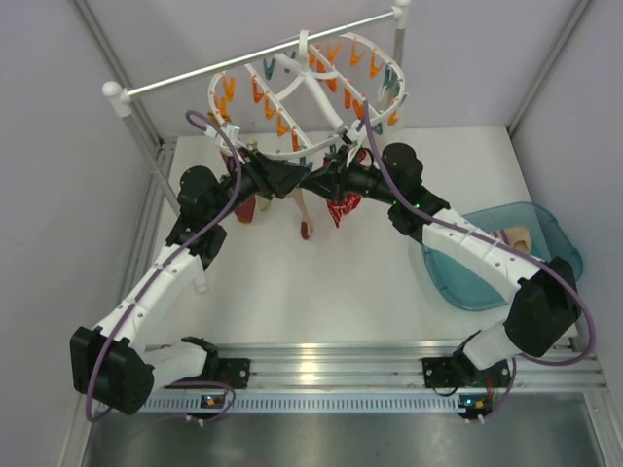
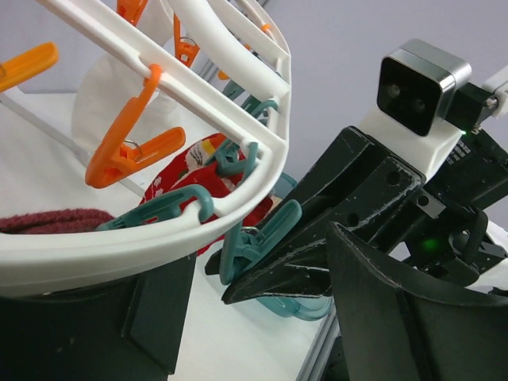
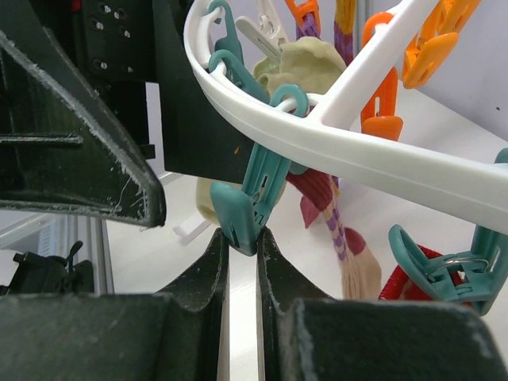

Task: Clip the socks to the hanger
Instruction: Open the clamp at the hanger.

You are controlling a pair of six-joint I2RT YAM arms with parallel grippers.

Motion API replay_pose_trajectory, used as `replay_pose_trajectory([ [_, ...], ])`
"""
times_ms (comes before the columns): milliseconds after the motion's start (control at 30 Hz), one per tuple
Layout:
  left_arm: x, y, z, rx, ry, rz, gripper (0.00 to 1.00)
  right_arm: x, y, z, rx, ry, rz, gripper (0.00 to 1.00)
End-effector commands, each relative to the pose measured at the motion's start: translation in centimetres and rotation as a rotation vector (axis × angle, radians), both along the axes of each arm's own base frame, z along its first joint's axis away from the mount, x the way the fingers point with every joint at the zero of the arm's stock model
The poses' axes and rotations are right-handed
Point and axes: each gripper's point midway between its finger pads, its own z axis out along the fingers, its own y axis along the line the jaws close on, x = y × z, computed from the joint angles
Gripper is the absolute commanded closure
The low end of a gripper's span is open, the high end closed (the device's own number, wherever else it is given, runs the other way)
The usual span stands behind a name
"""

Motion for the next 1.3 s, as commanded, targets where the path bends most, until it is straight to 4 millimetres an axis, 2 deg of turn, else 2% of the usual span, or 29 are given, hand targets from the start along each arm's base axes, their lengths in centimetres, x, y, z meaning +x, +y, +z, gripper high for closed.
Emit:
replay_pose_trajectory([
  [0,-1.0,0.0,2.1,-0.009,-0.121,-0.005,0.30,0.5,0.1,3.4,0.064,-0.058,-0.004,1.00],
  [267,-2.2,-0.6,2.8,0.034,-0.199,0.008,0.33,0.3,0.0,3.3,0.060,-0.051,0.003,1.00],
  [567,0.7,-0.5,2.7,0.073,-0.167,0.135,0.35,0.0,0.0,3.5,0.060,-0.059,0.013,1.00],
  [833,1.3,-0.8,3.0,0.059,-0.156,0.143,0.38,-0.4,-0.1,3.3,0.048,-0.067,0.028,1.00],
  [967,2.4,-0.3,2.8,0.043,-0.120,0.200,0.47,-0.7,-0.1,3.1,0.040,-0.072,0.035,1.00],
  [1167,2.8,-0.4,2.7,0.025,-0.087,0.203,0.66,-0.8,-0.3,2.6,0.018,-0.081,0.034,1.00],
  [1233,3.0,-0.3,2.6,0.027,-0.072,0.217,0.76,-0.9,-0.4,2.5,0.010,-0.084,0.035,1.00],
  [1267,3.0,-0.2,2.5,0.027,-0.064,0.222,0.82,-0.9,-0.4,2.3,0.000,-0.085,0.035,0.96],
])
